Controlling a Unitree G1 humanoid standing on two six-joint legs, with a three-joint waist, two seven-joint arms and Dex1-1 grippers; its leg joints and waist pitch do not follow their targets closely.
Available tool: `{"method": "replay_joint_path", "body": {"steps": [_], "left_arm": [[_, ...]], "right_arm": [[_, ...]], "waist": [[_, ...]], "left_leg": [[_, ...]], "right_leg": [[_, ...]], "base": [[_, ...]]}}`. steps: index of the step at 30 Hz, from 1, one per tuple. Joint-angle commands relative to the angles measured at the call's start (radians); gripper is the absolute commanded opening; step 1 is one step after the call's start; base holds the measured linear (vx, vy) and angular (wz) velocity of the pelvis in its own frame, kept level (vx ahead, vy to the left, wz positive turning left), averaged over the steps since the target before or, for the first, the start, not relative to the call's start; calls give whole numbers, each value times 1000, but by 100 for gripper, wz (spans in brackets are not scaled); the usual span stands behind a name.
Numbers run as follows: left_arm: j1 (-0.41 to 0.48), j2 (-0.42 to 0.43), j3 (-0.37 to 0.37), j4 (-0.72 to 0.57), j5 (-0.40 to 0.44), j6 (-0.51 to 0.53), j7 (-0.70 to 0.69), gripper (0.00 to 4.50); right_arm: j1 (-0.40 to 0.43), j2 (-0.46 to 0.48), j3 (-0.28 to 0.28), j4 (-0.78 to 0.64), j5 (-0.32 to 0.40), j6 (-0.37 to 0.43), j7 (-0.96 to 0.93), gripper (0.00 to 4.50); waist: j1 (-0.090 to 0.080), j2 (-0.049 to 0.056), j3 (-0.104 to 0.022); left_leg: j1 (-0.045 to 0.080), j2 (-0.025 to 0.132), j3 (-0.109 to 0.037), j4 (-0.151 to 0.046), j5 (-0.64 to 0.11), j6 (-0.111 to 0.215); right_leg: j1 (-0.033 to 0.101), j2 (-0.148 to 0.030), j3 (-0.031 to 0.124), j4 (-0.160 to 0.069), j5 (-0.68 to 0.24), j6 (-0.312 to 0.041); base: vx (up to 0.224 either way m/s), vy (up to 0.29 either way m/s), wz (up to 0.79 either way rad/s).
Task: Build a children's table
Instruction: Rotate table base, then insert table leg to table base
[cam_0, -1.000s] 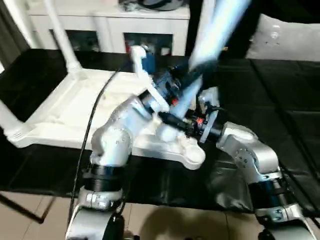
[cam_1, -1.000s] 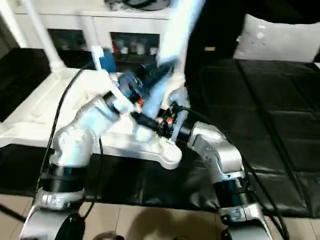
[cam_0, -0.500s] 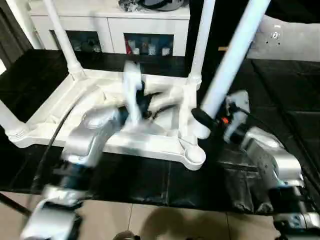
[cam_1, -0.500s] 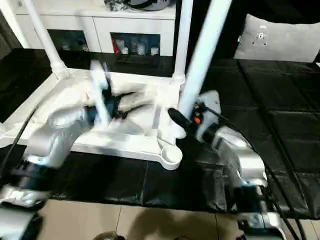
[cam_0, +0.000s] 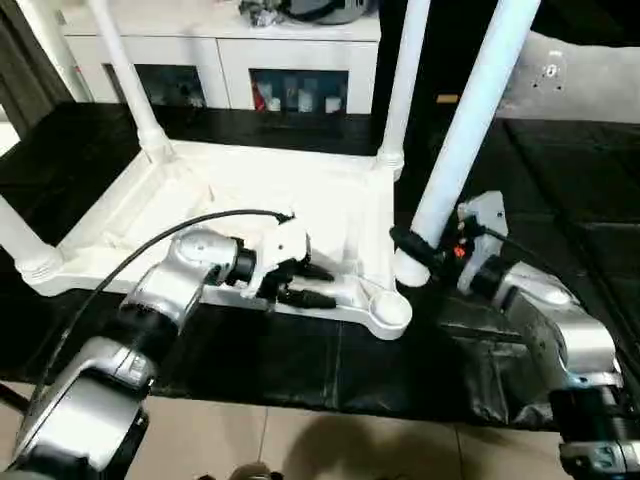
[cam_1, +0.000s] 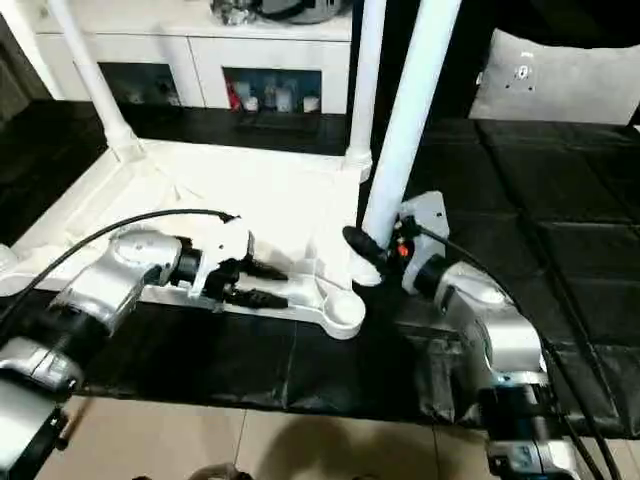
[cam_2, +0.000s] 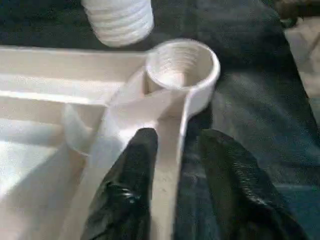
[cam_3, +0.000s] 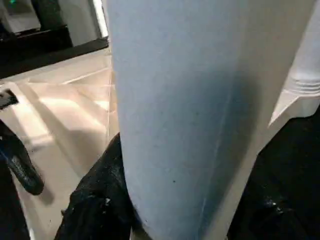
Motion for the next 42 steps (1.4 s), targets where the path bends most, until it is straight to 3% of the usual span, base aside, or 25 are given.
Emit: {"method": "replay_joint_path", "body": {"steps": [1, 3, 6, 14, 15, 18, 20, 23, 24, 25, 27, 28, 31, 35, 37, 42], "left_arm": [[-39, -13, -29, 79, 49, -52, -1, 142], [-53, -20, -37, 123, 71, -81, 1, 128], [-72, -36, -40, 185, 96, -117, 14, 114], [-100, -54, -32, 266, 118, -159, 4, 48], [-110, -60, -16, 289, 104, -136, -11, 32], [-121, -66, 0, 319, 103, -89, -6, 10], [-114, -52, -25, 337, 155, -87, 54, 2], [-109, -56, -23, 353, 180, -66, 152, 0], [-113, -76, 7, 357, 162, 9, 220, 0], [-119, -100, 44, 358, 135, 97, 273, 0], [-115, -111, 59, 341, 119, 141, 278, 0], [-107, -112, 59, 322, 121, 152, 272, 0], [-68, -106, 32, 259, 151, 145, 255, 0], [25, -60, -44, 137, 211, 66, 170, 0], [55, -48, -46, 81, 196, 66, 134, 0], [78, -39, -32, 44, 190, 29, 150, 0]], "right_arm": [[5, -9, 1, -40, 16, 0, 3, 191], [10, -10, 1, -45, 18, 3, 2, 191], [15, -10, 0, -50, 16, 6, 5, 191], [19, -11, 1, -55, 14, 9, 14, 191], [17, -14, 3, -56, 16, 14, 19, 191], [12, -19, 9, -57, 18, 25, 27, 191], [7, -20, 15, -63, 18, 34, 31, 191], [-1, -18, 17, -77, 26, 56, 31, 191], [-7, -13, 14, -88, 41, 88, 28, 191], [-14, -8, 14, -98, 54, 119, 25, 191], [-17, -6, 23, -101, 50, 121, 27, 191], [-17, -5, 30, -99, 45, 119, 32, 191], [-20, -1, 44, -88, 34, 111, 42, 191], [-37, -19, 68, -70, 21, 121, 64, 191], [-44, -27, 71, -60, 19, 121, 72, 191], [-52, -37, 79, -39, 18, 112, 100, 191]], "waist": [[1, 6, -72], [2, 1, -73], [1, 5, -74], [4, 4, -73], [3, -2, -73], [6, -1, -74], [3, -7, -73], [-3, -6, -70], [-6, -12, -68], [-7, -8, -65], [-12, -10, -63], [-16, -15, -65], [-22, -13, -67], [-16, -11, -68], [-13, -7, -68], [-10, -8, -66]], "left_leg": [[8, 45, -18, -74, -168, 6], [7, 46, -20, -76, -169, 7], [7, 46, -19, -74, -165, 12], [7, 47, -19, -74, -168, 19], [6, 48, -19, -75, -166, 21], [6, 48, -19, -74, -150, 26], [3, 49, -19, -75, -145, 30], [3, 47, -20, -75, -158, 31], [3, 45, -19, -76, -164, 31], [7, 44, -19, -76, -174, 30], [5, 42, -21, -75, -176, 29], [0, 41, -22, -77, -161, 32], [2, 43, -20, -75, -147, 43], [5, 46, -19, -77, -139, 49], [12, 51, -19, -81, -156, 35], [10, 50, -18, -82, -170, 28]], "right_leg": [[62, -89, 51, -80, -262, -175], [65, -90, 51, -82, -275, -164], [62, -90, 50, -83, -262, -174], [62, -91, 50, -83, -258, -185], [64, -92, 50, -83, -261, -185], [64, -95, 50, -81, -264, -188], [66, -95, 50, -80, -261, -189], [65, -95, 49, -84, -290, -179], [66, -93, 47, -87, -322, -169], [64, -93, 45, -91, -365, -164], [66, -96, 44, -99, -425, -149], [69, -96, 44, -100, -425, -137], [63, -94, 48, -97, -375, -149], [60, -92, 49, -99, -371, -145], [55, -92, 50, -95, -368, -147], [58, -93, 52, -94, -359, -152]], "base": [[0, 0, 0], [0, 0, 0], [0, 0, 0], [0, 0, 0], [0, 0, 0], [0, 0, 0], [0, 0, 0], [0, 0, 0], [0, 0, 0], [0, 0, 0], [0, 0, 0], [0, 0, 0], [0, 0, 0], [0, 0, 0], [0, 0, 0], [0, 0, 0]]}}
